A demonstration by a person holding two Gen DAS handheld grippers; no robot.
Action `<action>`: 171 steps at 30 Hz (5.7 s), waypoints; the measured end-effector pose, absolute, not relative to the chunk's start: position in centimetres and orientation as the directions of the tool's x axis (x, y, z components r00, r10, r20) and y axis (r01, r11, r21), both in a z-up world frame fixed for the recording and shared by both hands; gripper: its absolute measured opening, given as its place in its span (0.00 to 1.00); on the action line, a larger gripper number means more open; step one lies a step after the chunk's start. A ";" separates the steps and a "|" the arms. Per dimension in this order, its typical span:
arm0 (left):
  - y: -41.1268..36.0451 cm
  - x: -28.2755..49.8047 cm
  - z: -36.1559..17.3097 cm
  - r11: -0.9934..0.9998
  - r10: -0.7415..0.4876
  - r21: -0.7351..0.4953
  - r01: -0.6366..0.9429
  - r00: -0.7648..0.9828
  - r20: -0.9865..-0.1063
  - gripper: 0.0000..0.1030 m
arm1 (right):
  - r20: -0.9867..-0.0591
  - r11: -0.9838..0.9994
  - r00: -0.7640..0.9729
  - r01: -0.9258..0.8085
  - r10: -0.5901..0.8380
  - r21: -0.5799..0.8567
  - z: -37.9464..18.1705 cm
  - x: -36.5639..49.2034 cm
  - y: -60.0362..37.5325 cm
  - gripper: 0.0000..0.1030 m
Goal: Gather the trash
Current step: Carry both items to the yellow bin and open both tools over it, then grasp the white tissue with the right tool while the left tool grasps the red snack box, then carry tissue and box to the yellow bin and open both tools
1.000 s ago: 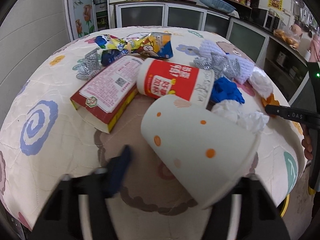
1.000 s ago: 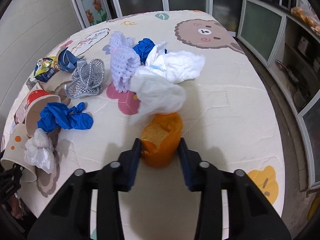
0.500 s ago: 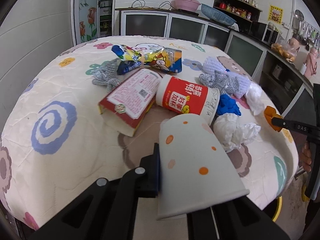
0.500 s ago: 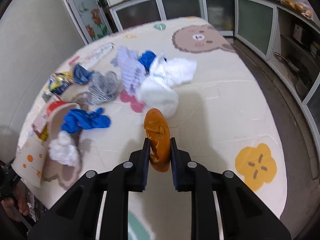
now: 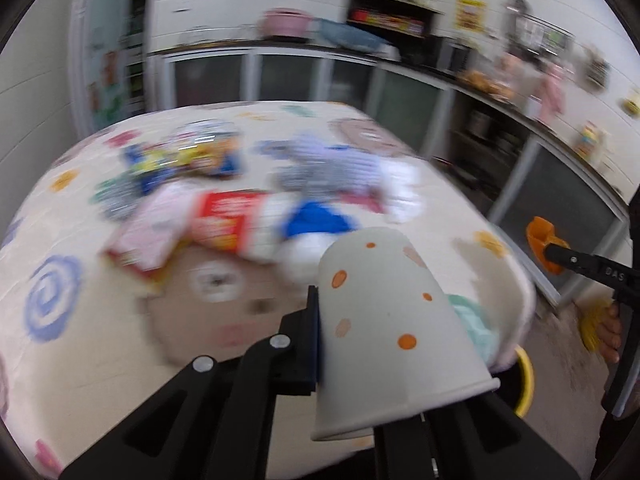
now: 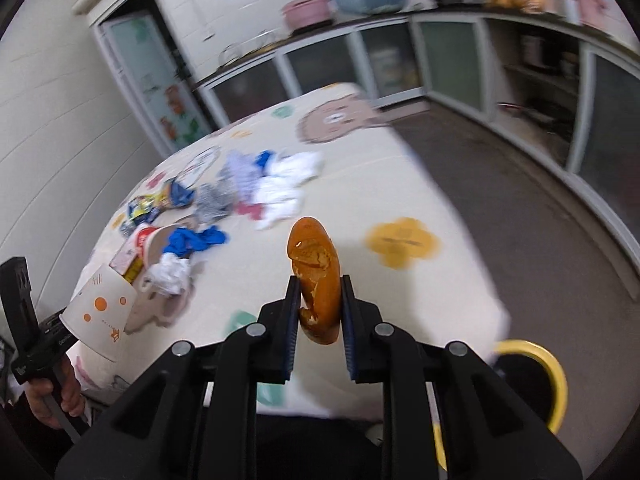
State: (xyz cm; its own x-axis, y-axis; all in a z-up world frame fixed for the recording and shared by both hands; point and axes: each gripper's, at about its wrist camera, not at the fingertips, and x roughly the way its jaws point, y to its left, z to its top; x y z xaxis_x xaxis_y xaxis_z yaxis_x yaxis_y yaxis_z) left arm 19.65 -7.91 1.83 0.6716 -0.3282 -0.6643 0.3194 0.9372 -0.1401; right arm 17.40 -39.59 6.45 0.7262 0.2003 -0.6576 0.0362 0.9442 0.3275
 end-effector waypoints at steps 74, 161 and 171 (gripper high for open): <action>5.4 22.5 2.0 0.993 0.082 0.118 -0.008 0.768 -0.635 0.92 | -0.614 0.983 0.780 -0.013 0.124 0.182 6.2 21.8 -35.3 0.68; 0.5 21.7 6.6 0.901 -0.425 -0.222 0.373 0.656 -0.624 0.14 | -0.617 0.957 0.749 -0.077 0.240 0.279 9.9 21.7 -35.3 0.08; -11.9 20.0 6.5 0.749 -0.595 -0.209 0.629 0.500 -0.629 0.14 | -0.609 0.964 0.790 0.100 0.074 0.246 10.5 13.1 -43.0 0.08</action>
